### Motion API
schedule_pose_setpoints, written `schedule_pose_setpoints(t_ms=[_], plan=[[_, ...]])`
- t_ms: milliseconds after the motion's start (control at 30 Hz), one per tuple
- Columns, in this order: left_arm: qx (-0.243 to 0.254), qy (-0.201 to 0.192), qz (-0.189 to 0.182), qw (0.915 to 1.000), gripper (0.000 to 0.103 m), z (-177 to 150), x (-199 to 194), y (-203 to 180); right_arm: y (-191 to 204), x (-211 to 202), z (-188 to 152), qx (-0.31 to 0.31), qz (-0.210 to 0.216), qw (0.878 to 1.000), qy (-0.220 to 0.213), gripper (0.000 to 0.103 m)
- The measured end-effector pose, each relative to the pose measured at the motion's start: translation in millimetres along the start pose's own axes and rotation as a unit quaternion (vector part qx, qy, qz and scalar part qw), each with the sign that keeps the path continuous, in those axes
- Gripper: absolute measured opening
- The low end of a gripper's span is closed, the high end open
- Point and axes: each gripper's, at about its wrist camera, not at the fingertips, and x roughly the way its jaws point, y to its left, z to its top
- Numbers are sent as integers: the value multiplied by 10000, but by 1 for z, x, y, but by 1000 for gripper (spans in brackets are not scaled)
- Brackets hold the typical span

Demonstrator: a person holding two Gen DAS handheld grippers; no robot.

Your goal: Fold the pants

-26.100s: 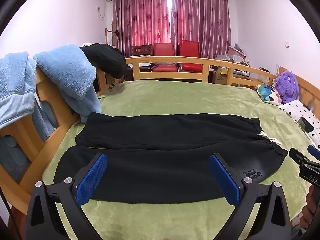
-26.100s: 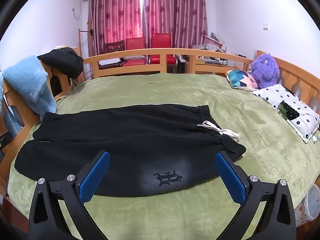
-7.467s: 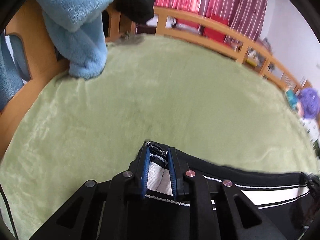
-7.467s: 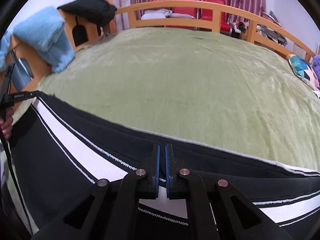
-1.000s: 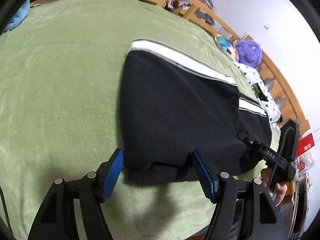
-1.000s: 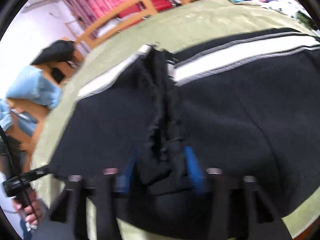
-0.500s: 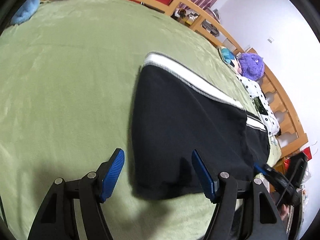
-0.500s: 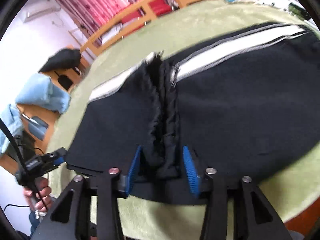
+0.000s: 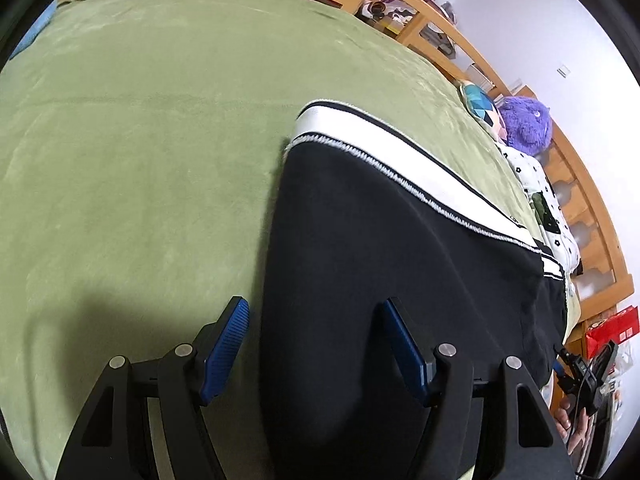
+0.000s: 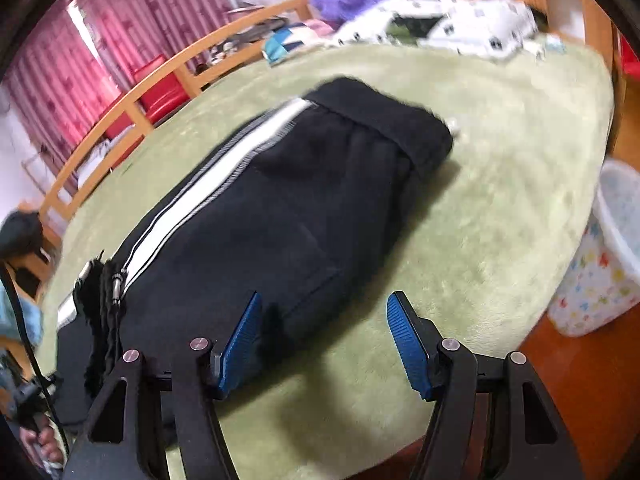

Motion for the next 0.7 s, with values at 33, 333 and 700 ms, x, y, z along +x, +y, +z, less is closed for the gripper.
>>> schedule_pose_setpoints(t_ms=[33, 333, 700], plan=[[49, 1, -1, 10000, 66, 2, 2, -2, -3, 7, 2, 78, 81, 9999, 49, 64], [-100, 154, -148, 9997, 28, 8, 12, -8, -5, 54, 27, 653, 593, 9961, -18, 54], [-195, -492, -884, 9947, 10, 24, -54, 9, 59, 7, 32, 212, 543, 9949, -828, 14]])
